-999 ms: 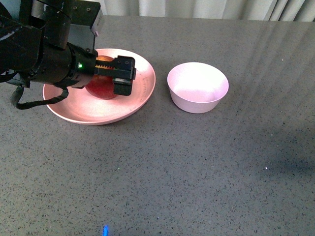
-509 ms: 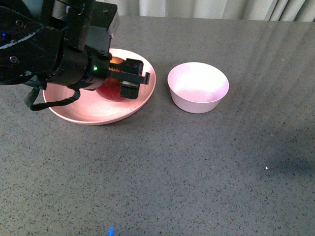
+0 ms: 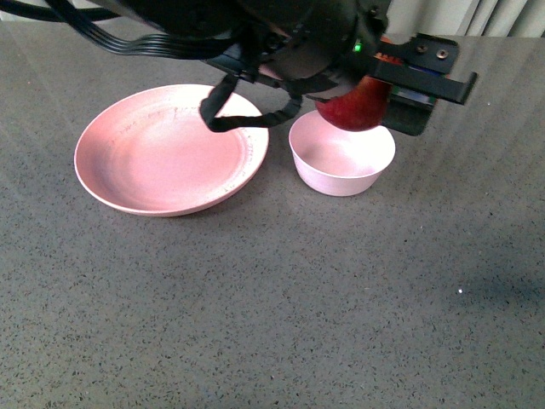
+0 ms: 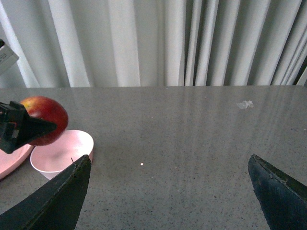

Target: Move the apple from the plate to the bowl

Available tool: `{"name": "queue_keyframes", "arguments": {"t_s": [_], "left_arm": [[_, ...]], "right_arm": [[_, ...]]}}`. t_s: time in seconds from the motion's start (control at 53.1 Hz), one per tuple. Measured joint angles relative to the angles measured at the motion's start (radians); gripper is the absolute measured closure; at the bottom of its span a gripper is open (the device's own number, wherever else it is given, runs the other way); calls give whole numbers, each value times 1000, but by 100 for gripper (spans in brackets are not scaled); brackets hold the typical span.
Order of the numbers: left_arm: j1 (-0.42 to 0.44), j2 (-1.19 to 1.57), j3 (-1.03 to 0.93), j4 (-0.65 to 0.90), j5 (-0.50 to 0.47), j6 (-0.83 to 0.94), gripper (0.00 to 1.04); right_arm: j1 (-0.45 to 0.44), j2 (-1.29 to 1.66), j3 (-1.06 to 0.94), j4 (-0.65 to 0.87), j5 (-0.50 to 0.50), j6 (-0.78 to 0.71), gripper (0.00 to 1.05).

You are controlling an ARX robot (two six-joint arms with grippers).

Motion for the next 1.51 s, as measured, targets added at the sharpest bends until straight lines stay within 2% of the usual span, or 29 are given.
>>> {"name": "queue_keyframes", "arguments": {"t_s": [0.245, 0.641, 0.791, 1.055, 1.376, 1.507], "left_arm": [[-13, 78, 47, -40, -2, 3, 30], [37, 176, 150, -93, -25, -13, 30], [38, 176, 160, -100, 0, -15, 7], [36, 171, 157, -92, 7, -16, 9], [56, 0, 4, 22, 15, -31, 9], [127, -199, -164, 126, 39, -67, 9]], "right_arm": [[0, 0, 0, 0, 0, 0, 9], [0, 0, 0, 0, 0, 0, 9], [0, 0, 0, 0, 0, 0, 9], [0, 0, 0, 0, 0, 0, 9], [0, 0, 0, 0, 0, 0, 9], [0, 0, 0, 0, 0, 0, 9]]}}
